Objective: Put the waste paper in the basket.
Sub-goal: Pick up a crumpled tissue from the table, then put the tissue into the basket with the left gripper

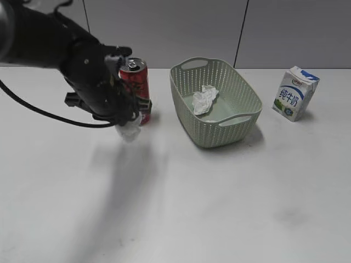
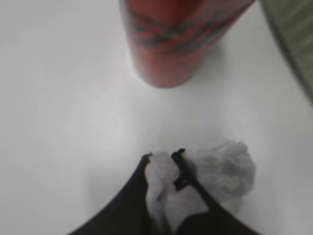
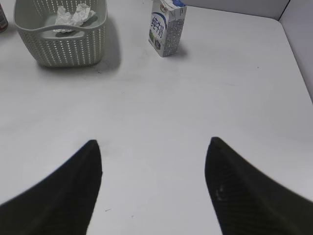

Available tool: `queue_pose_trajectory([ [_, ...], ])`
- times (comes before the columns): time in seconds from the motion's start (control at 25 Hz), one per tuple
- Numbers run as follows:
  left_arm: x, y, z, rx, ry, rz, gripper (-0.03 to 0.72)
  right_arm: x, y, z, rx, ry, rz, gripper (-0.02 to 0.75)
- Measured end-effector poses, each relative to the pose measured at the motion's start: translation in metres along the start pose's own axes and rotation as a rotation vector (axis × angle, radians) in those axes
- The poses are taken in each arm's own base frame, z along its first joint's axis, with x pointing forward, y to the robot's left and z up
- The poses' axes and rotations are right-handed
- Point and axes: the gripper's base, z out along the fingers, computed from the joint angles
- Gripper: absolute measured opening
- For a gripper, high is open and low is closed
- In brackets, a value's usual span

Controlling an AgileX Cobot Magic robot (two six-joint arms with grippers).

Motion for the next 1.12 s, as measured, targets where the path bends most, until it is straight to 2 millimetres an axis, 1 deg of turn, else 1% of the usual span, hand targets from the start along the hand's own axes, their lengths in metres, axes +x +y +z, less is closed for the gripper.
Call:
queue_pose_trajectory([
  [0.12, -0.008, -0.003, -0.039, 0.026, -0.079, 0.034, 0.032, 0.000, 0.000, 0.000, 0.000, 0.000, 0.000, 0.503],
  [0.2, -0.014, -0.005, -0.069, 0.057, -0.163, 0.055, 0.032, 0.000, 0.000, 0.000, 0.000, 0.000, 0.000, 0.503],
  [0.28, -0.020, -0.010, -0.096, 0.102, -0.282, 0.105, 0.032, 0.000, 0.000, 0.000, 0.000, 0.000, 0.000, 0.503],
  [0.36, -0.029, -0.017, -0.123, 0.162, -0.446, 0.151, 0.032, 0.000, 0.000, 0.000, 0.000, 0.000, 0.000, 0.503],
  [0.44, -0.038, -0.024, -0.141, 0.218, -0.605, 0.186, 0.032, 0.000, 0.000, 0.000, 0.000, 0.000, 0.000, 0.503],
  [0.48, -0.042, -0.028, -0.147, 0.246, -0.682, 0.201, 0.032, 0.000, 0.000, 0.000, 0.000, 0.000, 0.000, 0.503],
  [0.56, -0.049, -0.036, -0.152, 0.286, -0.793, 0.236, 0.032, 0.000, 0.000, 0.000, 0.000, 0.000, 0.000, 0.503],
  [0.64, -0.056, -0.046, -0.146, 0.307, -0.851, 0.280, 0.032, 0.000, 0.000, 0.000, 0.000, 0.000, 0.000, 0.503],
  [0.72, -0.061, -0.058, -0.133, 0.309, -0.855, 0.326, 0.032, 0.000, 0.000, 0.000, 0.000, 0.000, 0.000, 0.502],
  [0.84, -0.067, -0.074, -0.105, 0.306, -0.827, 0.384, 0.032, 0.000, 0.000, 0.000, 0.000, 0.000, 0.000, 0.502],
  [0.88, -0.067, -0.079, -0.093, 0.303, -0.808, 0.403, 0.034, 0.000, 0.000, 0.000, 0.000, 0.000, 0.000, 0.502],
  [0.96, -0.066, -0.086, -0.070, 0.298, -0.771, 0.428, 0.057, 0.000, 0.000, 0.000, 0.000, 0.000, 0.000, 0.502],
  [1.04, -0.063, -0.090, -0.051, 0.294, -0.735, 0.443, 0.134, 0.000, 0.000, 0.000, 0.000, 0.000, 0.000, 0.501],
  [1.08, -0.061, -0.090, -0.041, 0.289, -0.714, 0.447, 0.209, 0.000, 0.000, 0.000, 0.000, 0.000, 0.000, 0.501],
  [1.12, -0.059, -0.090, -0.034, 0.283, -0.694, 0.450, 0.305, 0.000, 0.000, 0.000, 0.000, 0.000, 0.000, 0.501],
])
